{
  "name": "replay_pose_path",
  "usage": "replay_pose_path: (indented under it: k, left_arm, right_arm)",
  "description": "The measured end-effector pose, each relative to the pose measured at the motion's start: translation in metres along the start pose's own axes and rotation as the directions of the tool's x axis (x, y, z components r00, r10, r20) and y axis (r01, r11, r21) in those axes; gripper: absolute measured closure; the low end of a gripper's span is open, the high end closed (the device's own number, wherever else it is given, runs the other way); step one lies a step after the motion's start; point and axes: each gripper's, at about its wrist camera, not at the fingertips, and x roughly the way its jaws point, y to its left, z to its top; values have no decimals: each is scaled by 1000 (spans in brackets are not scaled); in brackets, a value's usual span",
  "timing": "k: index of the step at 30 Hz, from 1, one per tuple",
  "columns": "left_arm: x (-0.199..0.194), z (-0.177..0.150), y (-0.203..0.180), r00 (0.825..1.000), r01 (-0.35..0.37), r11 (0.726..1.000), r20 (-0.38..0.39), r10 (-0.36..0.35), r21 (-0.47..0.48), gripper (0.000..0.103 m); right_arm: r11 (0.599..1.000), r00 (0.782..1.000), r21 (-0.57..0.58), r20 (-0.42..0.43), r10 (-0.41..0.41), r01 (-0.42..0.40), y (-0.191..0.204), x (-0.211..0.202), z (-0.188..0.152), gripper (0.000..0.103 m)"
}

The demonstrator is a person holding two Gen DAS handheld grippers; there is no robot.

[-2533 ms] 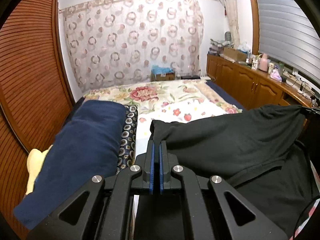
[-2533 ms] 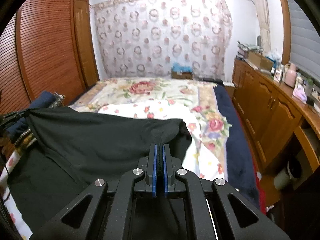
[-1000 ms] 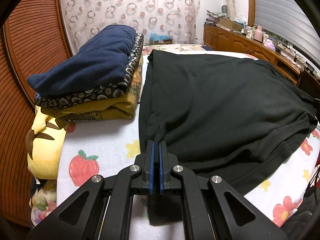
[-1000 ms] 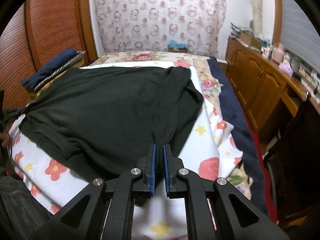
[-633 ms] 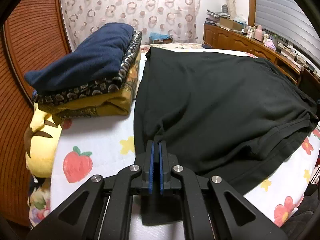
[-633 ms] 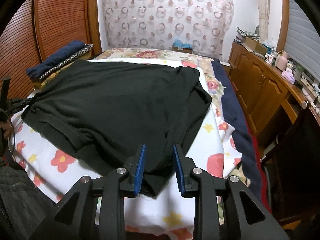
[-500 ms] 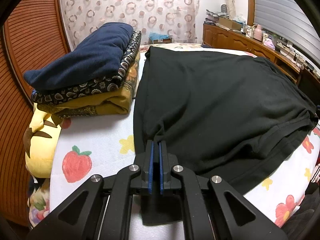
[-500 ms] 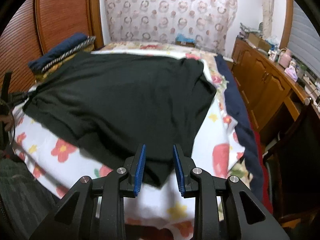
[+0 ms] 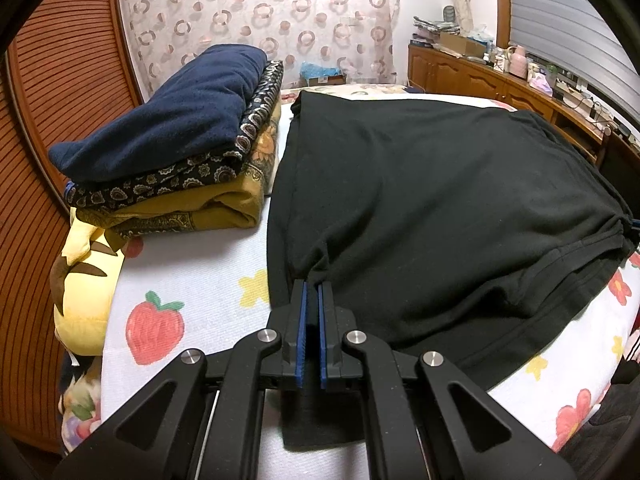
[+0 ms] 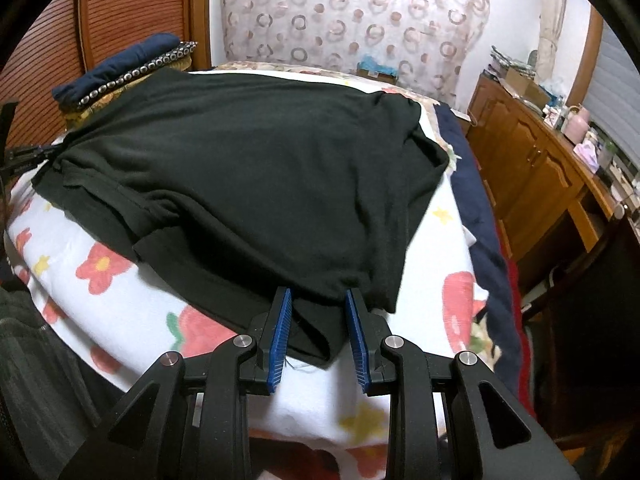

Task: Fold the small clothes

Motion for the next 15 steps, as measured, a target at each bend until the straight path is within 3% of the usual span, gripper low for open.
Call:
replay_pose_path:
  k: [1, 2, 5, 8, 12, 15]
  left_arm:
    - [0, 0, 0, 1000, 2, 1000, -1, -2, -4, 98]
    - [0, 0, 0, 1000, 3, 1000, -2, -3, -9, 98]
    - [1, 0, 1, 1000, 4, 1000, -4, -4, -14, 98]
    - [1, 0, 0, 1000, 6, 1000, -4, -6, -15, 98]
    - [0, 1, 1, 1000, 12, 1000, -8, -12, -25, 98]
    - [-3, 2, 3, 1000, 29, 999, -5, -29, -38, 97]
  right_arm:
    - [1000, 1000, -2, -6, -16, 16, -2, -1, 0, 99]
    - [1000, 1000, 11, -10, -18, 18, -5, -3, -1, 99]
    - [992, 995, 88, -59, -85, 90, -25, -7, -3, 99]
    - [981, 993, 167, -82, -86, 98, -45, -16, -4, 99]
    - [972, 982, 158, -105, -157, 173, -48, -20, -1, 99]
    - [967, 984, 189, -76, -162, 174, -50, -26, 3, 99]
